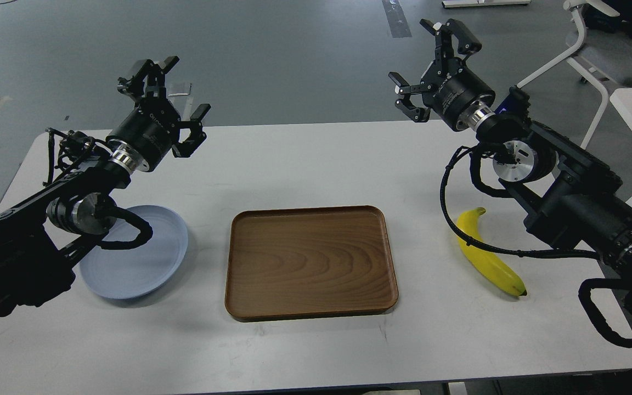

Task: Place banana on plate with both arms
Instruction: 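Move the left gripper down toward the rim of the light blue plate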

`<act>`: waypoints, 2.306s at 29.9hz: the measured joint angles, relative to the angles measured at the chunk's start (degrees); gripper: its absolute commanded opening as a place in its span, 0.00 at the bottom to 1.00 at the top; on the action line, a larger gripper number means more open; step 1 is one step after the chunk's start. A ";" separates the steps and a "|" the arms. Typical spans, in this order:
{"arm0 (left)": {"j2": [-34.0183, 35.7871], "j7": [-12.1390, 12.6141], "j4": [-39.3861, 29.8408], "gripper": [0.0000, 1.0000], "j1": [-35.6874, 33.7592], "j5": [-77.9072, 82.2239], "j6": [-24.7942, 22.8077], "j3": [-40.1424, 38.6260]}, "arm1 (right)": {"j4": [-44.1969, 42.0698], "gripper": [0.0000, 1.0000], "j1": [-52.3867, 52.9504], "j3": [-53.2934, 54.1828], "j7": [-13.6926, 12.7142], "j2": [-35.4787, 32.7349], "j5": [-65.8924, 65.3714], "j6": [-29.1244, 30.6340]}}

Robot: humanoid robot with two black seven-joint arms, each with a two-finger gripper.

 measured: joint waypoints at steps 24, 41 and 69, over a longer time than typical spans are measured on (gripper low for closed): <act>2.18 0.10 0.48 0.98 2.04 -0.57 0.54 -1.55 | -0.34 1.00 0.99 -3.29 -0.17 3.13 -0.13 -4.65; 4.37 0.96 0.62 0.98 2.22 -0.65 0.51 -4.05 | 0.86 1.00 0.22 -6.59 -0.36 3.84 -0.19 -4.32; 4.14 -2.37 0.23 0.98 0.92 23.66 9.40 -3.58 | 0.92 1.00 0.55 -6.85 -0.34 2.38 -0.20 -4.42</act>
